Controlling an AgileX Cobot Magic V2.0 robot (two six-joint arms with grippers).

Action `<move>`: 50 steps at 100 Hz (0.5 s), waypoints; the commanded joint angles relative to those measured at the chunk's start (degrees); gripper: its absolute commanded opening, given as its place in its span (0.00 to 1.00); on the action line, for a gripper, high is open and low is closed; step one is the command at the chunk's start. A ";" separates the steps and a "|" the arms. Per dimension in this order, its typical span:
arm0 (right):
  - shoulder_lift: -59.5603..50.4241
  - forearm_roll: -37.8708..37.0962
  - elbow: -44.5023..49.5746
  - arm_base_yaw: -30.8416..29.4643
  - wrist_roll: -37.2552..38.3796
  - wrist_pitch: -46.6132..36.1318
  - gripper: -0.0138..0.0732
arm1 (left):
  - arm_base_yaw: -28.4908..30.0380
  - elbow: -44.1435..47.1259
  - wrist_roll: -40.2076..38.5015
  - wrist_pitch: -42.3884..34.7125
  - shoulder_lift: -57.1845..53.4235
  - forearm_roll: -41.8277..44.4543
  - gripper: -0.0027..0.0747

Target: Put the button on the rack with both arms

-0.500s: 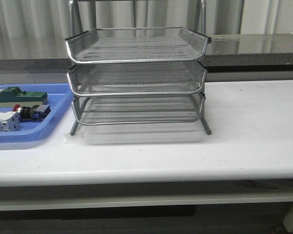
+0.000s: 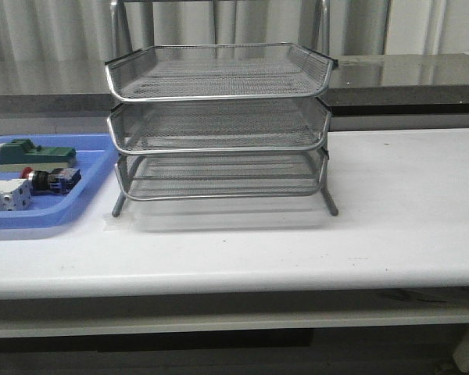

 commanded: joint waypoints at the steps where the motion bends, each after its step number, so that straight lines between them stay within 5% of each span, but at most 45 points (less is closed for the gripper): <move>1: -1.03 -0.74 0.17 -0.34 -0.22 -5.09 0.09 | 0.14 1.92 -0.57 -4.63 -1.83 -0.59 0.01; 50: -1.03 0.35 -1.66 -0.34 1.10 -7.61 0.09 | 0.14 1.92 -0.57 -4.63 -1.83 -0.59 0.01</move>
